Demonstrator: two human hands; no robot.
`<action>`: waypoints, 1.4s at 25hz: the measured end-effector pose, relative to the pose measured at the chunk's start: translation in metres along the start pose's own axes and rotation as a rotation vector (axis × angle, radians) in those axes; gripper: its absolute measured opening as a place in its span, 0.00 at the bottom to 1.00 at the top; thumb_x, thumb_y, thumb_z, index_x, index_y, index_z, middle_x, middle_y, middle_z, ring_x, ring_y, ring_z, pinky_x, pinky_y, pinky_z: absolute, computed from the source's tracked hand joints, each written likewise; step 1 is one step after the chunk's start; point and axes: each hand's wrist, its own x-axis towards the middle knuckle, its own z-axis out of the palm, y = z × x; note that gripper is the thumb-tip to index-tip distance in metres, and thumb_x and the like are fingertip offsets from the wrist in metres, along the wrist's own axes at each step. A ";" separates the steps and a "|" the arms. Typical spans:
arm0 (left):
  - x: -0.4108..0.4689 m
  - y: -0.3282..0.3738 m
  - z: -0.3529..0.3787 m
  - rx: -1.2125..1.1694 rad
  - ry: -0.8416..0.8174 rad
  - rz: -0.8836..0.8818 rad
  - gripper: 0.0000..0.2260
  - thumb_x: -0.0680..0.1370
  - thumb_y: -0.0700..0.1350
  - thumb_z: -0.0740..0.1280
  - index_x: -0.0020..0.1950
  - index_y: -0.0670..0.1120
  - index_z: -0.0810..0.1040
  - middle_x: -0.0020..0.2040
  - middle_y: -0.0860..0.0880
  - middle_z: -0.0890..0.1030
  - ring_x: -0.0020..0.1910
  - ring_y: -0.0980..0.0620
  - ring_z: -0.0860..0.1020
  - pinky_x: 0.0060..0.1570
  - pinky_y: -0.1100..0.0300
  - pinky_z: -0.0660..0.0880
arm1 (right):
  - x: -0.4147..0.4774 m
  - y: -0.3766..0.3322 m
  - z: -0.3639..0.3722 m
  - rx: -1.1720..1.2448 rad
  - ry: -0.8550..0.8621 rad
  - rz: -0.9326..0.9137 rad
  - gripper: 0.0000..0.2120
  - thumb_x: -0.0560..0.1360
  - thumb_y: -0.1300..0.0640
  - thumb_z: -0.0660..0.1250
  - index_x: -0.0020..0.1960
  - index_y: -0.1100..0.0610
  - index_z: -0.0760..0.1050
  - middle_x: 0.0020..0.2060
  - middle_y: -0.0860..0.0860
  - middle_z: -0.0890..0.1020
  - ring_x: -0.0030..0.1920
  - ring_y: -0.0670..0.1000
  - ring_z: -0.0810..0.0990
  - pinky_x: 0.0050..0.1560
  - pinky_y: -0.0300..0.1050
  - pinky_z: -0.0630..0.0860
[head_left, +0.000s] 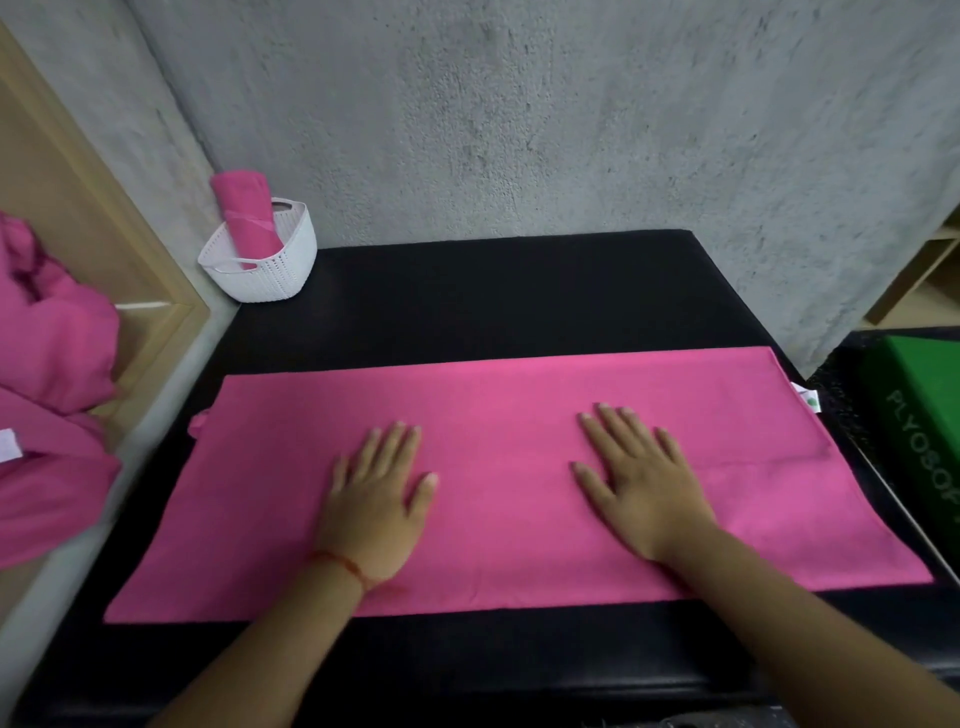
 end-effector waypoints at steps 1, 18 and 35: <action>-0.007 -0.039 0.000 0.002 0.009 -0.049 0.31 0.84 0.67 0.43 0.85 0.58 0.44 0.85 0.57 0.47 0.84 0.52 0.47 0.81 0.43 0.49 | -0.012 0.036 -0.004 -0.018 0.016 0.058 0.36 0.82 0.27 0.39 0.86 0.39 0.43 0.86 0.41 0.46 0.85 0.47 0.44 0.84 0.58 0.48; -0.073 0.054 0.005 -0.035 -0.056 0.046 0.32 0.81 0.60 0.40 0.86 0.53 0.51 0.85 0.56 0.49 0.84 0.52 0.47 0.80 0.39 0.50 | -0.086 -0.106 0.026 0.071 -0.048 -0.137 0.31 0.86 0.43 0.40 0.87 0.51 0.42 0.85 0.48 0.40 0.85 0.51 0.38 0.83 0.60 0.46; -0.138 -0.165 -0.019 -0.147 -0.043 -0.569 0.27 0.87 0.55 0.47 0.86 0.55 0.45 0.85 0.56 0.45 0.84 0.50 0.44 0.81 0.42 0.43 | -0.146 0.141 -0.015 0.106 -0.070 0.450 0.32 0.85 0.37 0.40 0.86 0.44 0.38 0.86 0.49 0.40 0.85 0.52 0.37 0.84 0.60 0.43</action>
